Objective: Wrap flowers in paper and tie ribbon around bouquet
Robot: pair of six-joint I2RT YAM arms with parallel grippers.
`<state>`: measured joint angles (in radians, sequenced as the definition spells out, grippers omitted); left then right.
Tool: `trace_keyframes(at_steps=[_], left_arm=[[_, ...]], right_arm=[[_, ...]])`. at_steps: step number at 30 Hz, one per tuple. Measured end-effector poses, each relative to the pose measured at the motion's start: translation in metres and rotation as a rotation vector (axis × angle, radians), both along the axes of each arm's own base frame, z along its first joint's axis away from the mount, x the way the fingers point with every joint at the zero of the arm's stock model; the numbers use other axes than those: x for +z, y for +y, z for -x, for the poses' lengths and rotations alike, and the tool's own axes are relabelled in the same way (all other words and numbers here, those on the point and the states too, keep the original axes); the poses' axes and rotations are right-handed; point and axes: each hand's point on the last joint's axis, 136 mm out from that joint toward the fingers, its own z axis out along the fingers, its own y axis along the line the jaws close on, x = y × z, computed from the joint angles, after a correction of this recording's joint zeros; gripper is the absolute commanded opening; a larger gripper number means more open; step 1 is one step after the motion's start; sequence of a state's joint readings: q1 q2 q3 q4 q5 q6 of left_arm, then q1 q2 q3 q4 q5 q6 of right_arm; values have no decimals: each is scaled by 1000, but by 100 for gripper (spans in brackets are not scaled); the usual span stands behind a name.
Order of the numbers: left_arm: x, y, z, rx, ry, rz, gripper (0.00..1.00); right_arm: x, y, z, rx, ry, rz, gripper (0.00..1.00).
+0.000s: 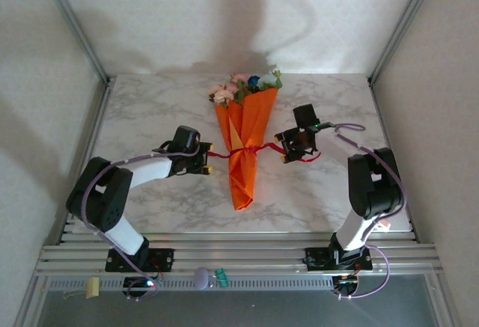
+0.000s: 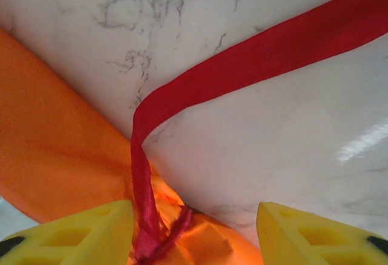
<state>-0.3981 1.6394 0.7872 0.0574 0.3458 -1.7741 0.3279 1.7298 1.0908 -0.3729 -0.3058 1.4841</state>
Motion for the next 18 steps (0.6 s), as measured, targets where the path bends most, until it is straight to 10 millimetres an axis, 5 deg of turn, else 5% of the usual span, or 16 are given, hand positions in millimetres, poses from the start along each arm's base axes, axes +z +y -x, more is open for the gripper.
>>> trace_keyframes(at_steps=[11, 15, 18], left_arm=[[-13, -20, -27, 20, -13, 72, 50], [-17, -27, -30, 22, -9, 90, 38], [-18, -31, -34, 24, -18, 106, 19]], right_arm=[[-22, 27, -19, -121, 47, -122, 54], [-35, 30, -21, -143, 77, -133, 46], [-38, 33, -20, -152, 92, -143, 26]])
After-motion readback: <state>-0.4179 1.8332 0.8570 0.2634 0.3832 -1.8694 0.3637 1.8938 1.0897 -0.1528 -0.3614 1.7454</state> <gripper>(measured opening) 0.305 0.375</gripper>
